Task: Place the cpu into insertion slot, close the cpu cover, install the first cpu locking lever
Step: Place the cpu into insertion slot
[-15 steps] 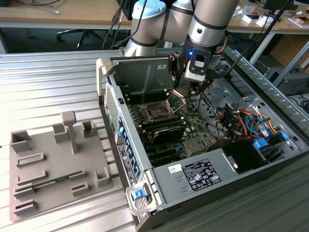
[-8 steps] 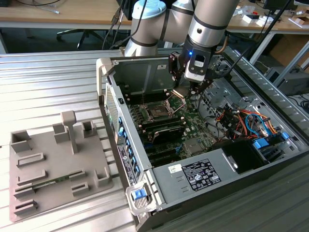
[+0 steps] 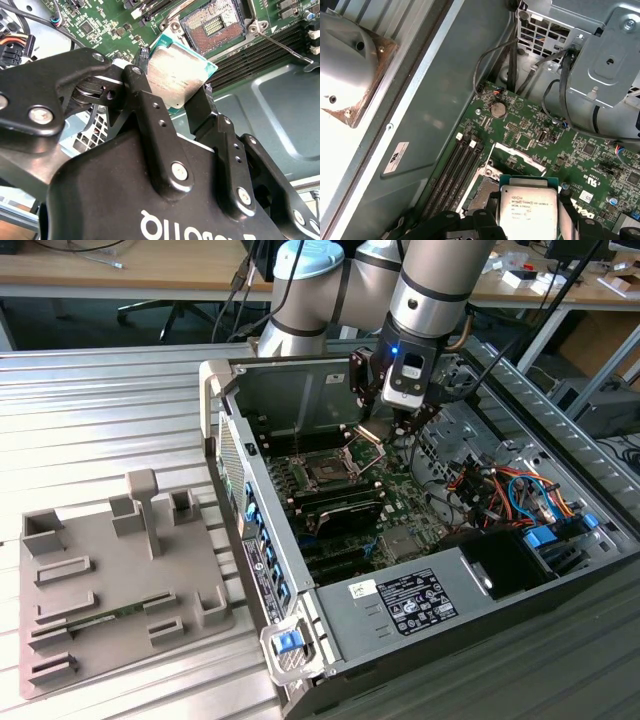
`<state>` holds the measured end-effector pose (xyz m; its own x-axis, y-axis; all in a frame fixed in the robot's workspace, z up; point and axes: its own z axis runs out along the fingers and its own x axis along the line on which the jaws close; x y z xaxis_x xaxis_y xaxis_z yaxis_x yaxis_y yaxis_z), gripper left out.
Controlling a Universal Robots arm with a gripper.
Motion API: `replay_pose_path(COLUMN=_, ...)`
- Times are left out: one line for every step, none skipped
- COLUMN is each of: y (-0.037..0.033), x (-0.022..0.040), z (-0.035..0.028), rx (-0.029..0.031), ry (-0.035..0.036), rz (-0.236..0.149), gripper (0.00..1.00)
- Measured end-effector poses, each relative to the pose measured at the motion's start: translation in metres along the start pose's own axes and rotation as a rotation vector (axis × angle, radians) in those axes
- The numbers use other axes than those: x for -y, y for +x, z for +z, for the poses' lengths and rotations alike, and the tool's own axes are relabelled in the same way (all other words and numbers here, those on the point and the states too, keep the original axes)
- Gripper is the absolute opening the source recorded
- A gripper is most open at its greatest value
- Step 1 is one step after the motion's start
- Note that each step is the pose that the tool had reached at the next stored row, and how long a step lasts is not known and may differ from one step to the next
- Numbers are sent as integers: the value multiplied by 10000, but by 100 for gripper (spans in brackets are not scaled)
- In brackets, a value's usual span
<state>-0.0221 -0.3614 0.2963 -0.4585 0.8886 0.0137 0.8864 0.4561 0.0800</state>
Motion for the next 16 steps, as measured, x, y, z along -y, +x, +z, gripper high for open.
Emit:
replay_pose_path(y=0, x=0, z=0, rx=1, ry=-1, rz=8, gripper=55)
replay_pose_path(y=0, x=0, z=0, rx=2, ry=0, rz=18, gripper=55)
replay_pose_path(y=0, x=0, z=1, rx=2, ry=-1, rz=33, gripper=55)
replay_pose_path(y=0, x=0, z=1, rx=4, ry=-1, rz=45, gripper=55)
replay_pose_path(y=0, x=0, z=1, rx=5, ry=-1, rz=53, gripper=55)
replay_pose_path(y=0, x=0, z=1, rx=6, ry=-1, rz=65, gripper=55)
replay_pose_path(y=0, x=0, z=1, rx=8, ry=-1, rz=81, gripper=55)
replay_pose_path(y=0, x=0, z=1, rx=8, ry=-1, rz=90, gripper=55)
replay_pose_path(y=0, x=0, z=2, rx=9, ry=-1, rz=98, gripper=55)
replay_pose_path(y=0, x=0, z=2, rx=9, ry=-2, rz=109, gripper=55)
replay_pose_path(y=0, x=0, z=2, rx=10, ry=-2, rz=120, gripper=55)
replay_pose_path(y=0, x=0, z=2, rx=10, ry=-2, rz=128, gripper=55)
replay_pose_path(y=0, x=0, z=2, rx=12, ry=-2, rz=137, gripper=55)
replay_pose_path(y=0, x=0, z=2, rx=13, ry=-2, rz=145, gripper=55)
replay_pose_path(y=0, x=0, z=2, rx=13, ry=-2, rz=159, gripper=55)
replay_pose_path(y=0, x=0, z=2, rx=14, ry=-2, rz=166, gripper=55)
